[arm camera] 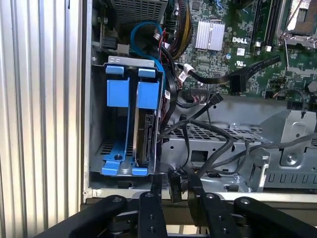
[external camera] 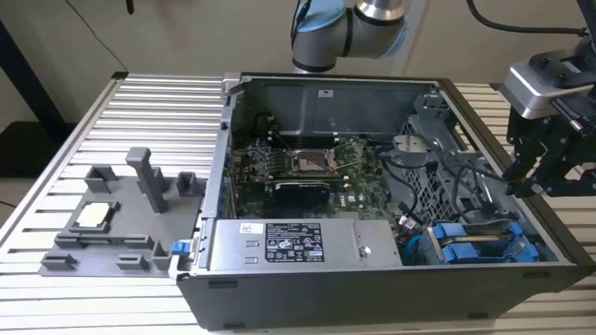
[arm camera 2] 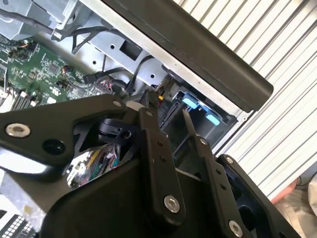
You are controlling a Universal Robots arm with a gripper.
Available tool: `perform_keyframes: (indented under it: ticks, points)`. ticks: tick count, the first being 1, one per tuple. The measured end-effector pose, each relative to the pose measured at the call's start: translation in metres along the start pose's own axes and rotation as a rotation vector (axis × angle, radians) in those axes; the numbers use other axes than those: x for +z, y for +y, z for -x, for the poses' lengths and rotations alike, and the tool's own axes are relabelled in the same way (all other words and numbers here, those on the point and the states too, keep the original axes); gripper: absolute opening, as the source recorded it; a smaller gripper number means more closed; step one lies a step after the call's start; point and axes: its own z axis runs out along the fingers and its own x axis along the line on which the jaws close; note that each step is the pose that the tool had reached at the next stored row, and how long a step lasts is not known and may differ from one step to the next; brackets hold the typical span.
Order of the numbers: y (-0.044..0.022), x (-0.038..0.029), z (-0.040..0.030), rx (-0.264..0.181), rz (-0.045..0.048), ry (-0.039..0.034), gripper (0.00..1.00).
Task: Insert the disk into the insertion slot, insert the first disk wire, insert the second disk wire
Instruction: 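Insert the first disk wire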
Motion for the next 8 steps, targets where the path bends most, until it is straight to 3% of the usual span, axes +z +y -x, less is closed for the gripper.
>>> perform_keyframes:
  ticks: [1,2,8]
  points:
    - [0.0000,0.0000,0.0000,0.000,0.0000,0.0000,0.32]
    - [0.0000,0.0000,0.0000,0.000,0.0000,0.0000,0.20]
    - [-0.0003,0.0001,-0.0001,0.000,0.0000,0.0000,0.19]
